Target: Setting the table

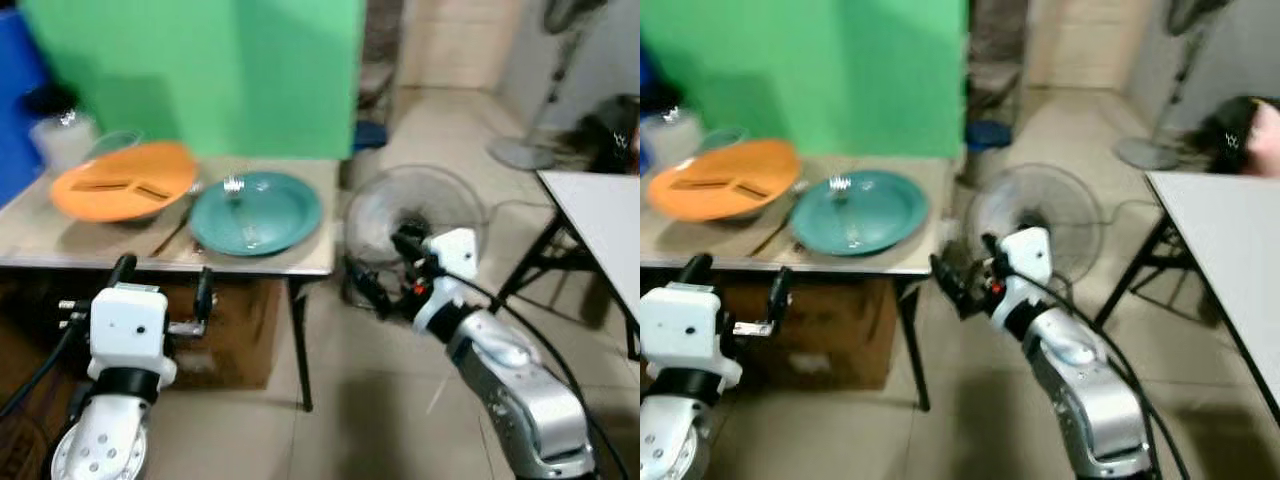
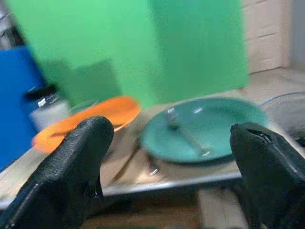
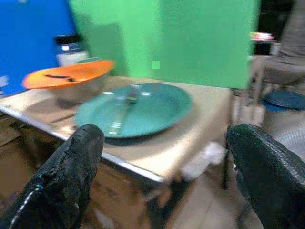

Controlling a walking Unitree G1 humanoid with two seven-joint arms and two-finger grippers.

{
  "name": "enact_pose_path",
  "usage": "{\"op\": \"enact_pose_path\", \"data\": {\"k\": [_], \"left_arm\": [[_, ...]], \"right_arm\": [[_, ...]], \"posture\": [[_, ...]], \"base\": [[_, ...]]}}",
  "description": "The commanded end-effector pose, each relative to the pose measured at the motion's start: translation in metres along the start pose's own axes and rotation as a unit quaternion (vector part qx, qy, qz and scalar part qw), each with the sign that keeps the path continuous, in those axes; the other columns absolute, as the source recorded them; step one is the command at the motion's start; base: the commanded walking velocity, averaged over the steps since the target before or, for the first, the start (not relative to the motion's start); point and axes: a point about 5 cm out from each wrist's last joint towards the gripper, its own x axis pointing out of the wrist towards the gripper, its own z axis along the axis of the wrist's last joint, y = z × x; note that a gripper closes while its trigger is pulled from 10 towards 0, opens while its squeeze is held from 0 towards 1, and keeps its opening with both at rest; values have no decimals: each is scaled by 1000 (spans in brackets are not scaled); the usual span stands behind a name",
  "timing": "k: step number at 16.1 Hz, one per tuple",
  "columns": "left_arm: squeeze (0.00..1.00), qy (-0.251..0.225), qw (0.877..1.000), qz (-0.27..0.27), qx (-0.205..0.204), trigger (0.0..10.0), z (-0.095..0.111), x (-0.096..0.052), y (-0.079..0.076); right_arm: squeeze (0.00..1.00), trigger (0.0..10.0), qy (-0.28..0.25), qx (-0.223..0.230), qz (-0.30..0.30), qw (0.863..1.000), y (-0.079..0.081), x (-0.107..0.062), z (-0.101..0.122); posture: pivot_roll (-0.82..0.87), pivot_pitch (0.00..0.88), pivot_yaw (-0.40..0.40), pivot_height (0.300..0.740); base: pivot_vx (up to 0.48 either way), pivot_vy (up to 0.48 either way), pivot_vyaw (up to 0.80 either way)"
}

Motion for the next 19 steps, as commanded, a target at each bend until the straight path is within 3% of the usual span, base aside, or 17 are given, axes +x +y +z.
{"op": "enact_pose_path", "data": {"k": [1, 3, 11, 13, 17, 19], "left_arm": [[0, -3, 1000, -6, 0, 10000, 2, -1, 0], [0, -4, 1000, -6, 0, 10000, 2, -1, 1], [0, -4, 1000, -18, 7, 10000, 4, -2, 0], [0, -7, 1000, -26, 8, 10000, 5, -1, -1], [0, -10, 997, -81, 2, 10000, 9, 0, -12], [0, -9, 988, -153, -2, 10000, 12, 1, -20]], "right_arm": [[0, 10000, 2, 6, -1, 1000, -3, 3, 3], [0, 10000, 6, -22, 25, 999, 2, 6, 5], [0, 10000, 6, -20, 46, 999, 8, 9, 8], [0, 10000, 4, -5, 40, 999, 6, 9, 10], [0, 10000, 26, -34, 68, 997, 5, 7, 18], [0, 10000, 100, -62, 69, 991, 3, 9, 19]], "posture": [[59, 0, 28, 740], [62, 0, 24, 740], [72, 0, 19, 740], [68, 0, 29, 740], [62, 0, 38, 740], [57, 0, 43, 740]], "base": [[480, 0, 0], [480, 0, 0], [480, 0, 768], [480, 0, 0], [176, 0, 0], [0, 0, 0]]}}
